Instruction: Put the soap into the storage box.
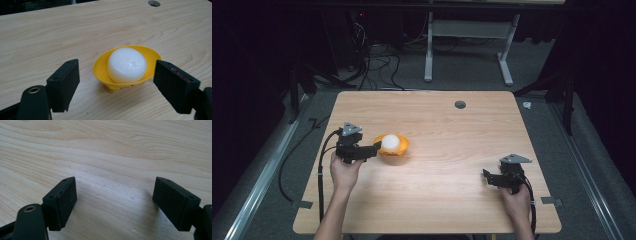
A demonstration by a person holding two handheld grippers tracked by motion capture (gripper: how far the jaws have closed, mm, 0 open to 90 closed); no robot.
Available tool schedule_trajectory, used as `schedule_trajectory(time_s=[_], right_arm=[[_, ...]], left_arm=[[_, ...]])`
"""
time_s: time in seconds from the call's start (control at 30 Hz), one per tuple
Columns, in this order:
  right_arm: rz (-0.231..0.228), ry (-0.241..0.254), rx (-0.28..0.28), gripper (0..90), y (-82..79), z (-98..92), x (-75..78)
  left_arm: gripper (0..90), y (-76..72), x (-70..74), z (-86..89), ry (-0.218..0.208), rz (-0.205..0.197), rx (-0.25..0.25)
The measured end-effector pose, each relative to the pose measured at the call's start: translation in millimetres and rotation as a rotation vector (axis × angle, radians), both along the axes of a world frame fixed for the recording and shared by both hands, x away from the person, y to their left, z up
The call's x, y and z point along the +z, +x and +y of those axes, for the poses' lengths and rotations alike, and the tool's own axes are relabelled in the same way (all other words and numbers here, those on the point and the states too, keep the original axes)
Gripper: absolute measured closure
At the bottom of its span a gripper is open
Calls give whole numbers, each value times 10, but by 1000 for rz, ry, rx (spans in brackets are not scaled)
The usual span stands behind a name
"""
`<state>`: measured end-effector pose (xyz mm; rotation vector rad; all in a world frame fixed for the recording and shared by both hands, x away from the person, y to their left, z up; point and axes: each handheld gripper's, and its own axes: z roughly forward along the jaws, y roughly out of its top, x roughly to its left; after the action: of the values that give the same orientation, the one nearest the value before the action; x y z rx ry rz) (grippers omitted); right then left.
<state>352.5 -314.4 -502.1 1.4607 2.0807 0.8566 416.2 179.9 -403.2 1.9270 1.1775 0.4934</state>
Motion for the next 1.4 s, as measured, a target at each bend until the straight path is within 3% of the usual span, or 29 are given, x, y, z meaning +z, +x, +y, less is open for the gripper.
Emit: schedule_trajectory(time_s=[0.43, 1.4], right_arm=[[0, -1, 0, 204, 0, 0, 0], [0, 0, 0, 204, 0, 0, 0]], left_arm=[[214, -133, -15, 134, -33, -7, 27], [195, -376, -38, 394, -48, -17, 63]])
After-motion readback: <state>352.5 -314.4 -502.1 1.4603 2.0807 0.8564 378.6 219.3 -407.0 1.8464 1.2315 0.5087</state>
